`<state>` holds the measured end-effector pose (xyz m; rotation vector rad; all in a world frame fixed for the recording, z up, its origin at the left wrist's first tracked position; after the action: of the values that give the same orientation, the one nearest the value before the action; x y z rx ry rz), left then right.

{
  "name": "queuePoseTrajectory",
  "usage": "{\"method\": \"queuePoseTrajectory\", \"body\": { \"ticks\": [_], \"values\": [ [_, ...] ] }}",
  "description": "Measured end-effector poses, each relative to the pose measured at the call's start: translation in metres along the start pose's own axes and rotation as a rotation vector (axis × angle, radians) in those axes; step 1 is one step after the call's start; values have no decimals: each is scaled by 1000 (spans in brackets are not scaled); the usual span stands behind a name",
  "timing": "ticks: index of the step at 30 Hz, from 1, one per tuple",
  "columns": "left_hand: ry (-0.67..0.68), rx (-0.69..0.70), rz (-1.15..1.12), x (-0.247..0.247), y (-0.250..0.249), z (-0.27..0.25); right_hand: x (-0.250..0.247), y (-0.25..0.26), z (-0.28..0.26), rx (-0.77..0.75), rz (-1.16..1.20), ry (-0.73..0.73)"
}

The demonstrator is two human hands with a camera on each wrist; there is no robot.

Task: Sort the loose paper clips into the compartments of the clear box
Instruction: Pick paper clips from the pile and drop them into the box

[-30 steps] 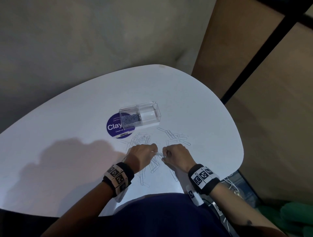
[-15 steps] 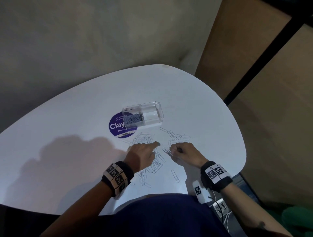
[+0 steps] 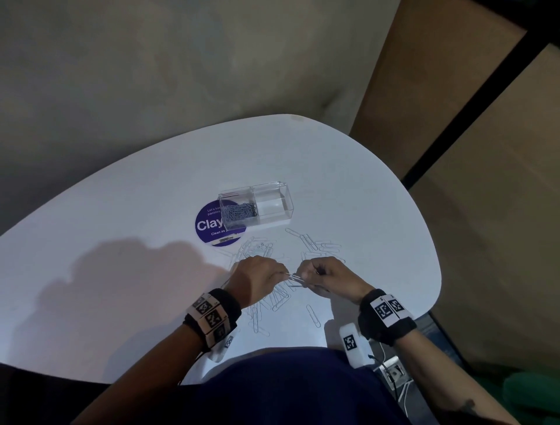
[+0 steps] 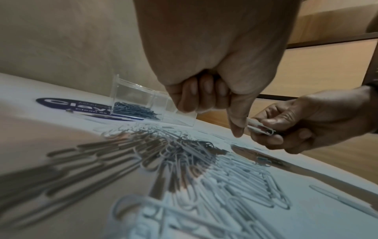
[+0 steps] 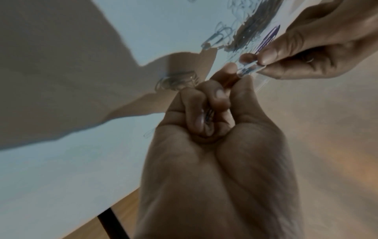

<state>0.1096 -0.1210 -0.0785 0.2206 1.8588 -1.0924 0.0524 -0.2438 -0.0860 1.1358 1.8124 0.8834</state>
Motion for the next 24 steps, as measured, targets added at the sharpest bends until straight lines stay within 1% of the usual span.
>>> {"method": "queuePoseTrajectory", "body": {
  "ticks": [4, 6, 7, 10, 13, 14, 16, 18, 20, 22, 23, 24],
  "values": [
    [-58, -48, -42, -6, 5, -5, 4, -2, 3, 26, 80, -3],
    [-91, -74, -48, -9, 7, -5, 5, -5, 5, 40, 60, -10],
    [-116, -83, -48, -12, 8, -6, 2, -4, 6, 28, -24, -33],
    [-183, -144, -47, -20, 17, -10, -3, -4, 12, -33, -421, -103],
    [-339, -73, -13, -36, 20, -21, 5, -2, 13, -96, -643, -117],
    [-348, -75, -13, -40, 23, -24, 8, -3, 13, -110, -680, -116],
    [-333, -173, 24, -46, 38, -28, 12, -3, 13, -122, -701, -110],
    [-301, -279, 25, -52, 53, -33, 13, -4, 14, -86, -699, -93],
    [-359, -343, -15, -65, 62, -39, 15, -5, 15, -53, -656, -73],
    [-384, -411, -142, -78, 74, -42, 15, -6, 15, -49, -577, -68],
    [-371, -417, -182, -84, 79, -41, 14, -6, 14, -45, -498, -70],
    [-359, -386, -194, -92, 78, -38, 13, -6, 13, -39, -397, -74]
  ]
}}
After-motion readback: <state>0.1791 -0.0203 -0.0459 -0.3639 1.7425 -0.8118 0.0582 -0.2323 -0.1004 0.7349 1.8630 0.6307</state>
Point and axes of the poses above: each hand's wrist, its own z-axis towards the middle knuckle, its own x-axis out of the palm, y = z × x, the point moved 10 cm from there along z, towards the middle knuckle, and after that the axes turned 6 degrees about -z, right-handed, at the moved point
